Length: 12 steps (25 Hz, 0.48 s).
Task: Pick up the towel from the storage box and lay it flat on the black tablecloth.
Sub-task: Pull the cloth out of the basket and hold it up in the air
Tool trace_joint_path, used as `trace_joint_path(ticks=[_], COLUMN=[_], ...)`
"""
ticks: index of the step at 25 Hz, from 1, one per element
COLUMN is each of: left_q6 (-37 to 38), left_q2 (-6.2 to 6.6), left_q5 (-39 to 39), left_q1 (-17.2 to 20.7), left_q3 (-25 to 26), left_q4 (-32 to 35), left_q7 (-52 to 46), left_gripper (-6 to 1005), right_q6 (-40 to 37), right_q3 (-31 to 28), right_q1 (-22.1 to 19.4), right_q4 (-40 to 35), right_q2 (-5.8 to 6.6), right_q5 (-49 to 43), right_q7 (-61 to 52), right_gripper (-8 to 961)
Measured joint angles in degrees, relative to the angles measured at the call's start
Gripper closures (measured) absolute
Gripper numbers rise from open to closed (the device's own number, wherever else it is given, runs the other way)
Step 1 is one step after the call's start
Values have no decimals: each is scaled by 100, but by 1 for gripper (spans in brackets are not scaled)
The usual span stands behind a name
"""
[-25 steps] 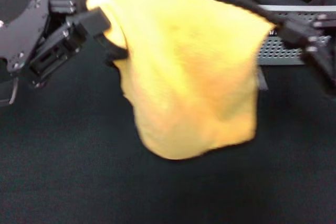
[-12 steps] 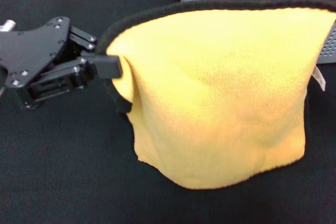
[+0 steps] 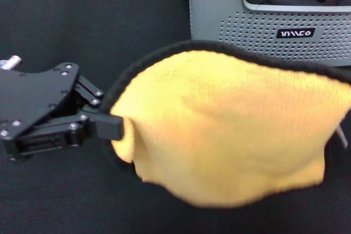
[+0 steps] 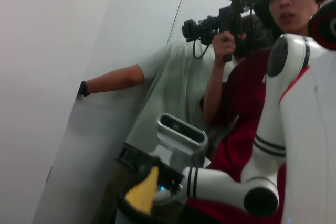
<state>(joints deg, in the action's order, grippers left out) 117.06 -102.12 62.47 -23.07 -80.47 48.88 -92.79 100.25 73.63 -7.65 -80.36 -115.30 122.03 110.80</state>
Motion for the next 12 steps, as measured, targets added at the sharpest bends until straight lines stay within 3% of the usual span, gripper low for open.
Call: trace_joint_path(ticks=[3, 7, 12], left_q6=[1, -14, -43], left_q2=[116, 168, 38], left_q5=[-215, -57, 764], left_q1=[50, -55, -571], left_q3=[-17, 13, 443], left_q4=[253, 215, -615], left_q7=[-485, -792, -821], left_gripper=[975, 975, 975], right_q6=[18, -48, -470], right_q3=[86, 216, 230], right_q1=[-348, -270, 665], right_q4=[-414, -177, 1193], right_q2=[-80, -82, -54], right_q5=[-108, -135, -259], right_q7=[-12, -52, -131], right_gripper=[947, 947, 947])
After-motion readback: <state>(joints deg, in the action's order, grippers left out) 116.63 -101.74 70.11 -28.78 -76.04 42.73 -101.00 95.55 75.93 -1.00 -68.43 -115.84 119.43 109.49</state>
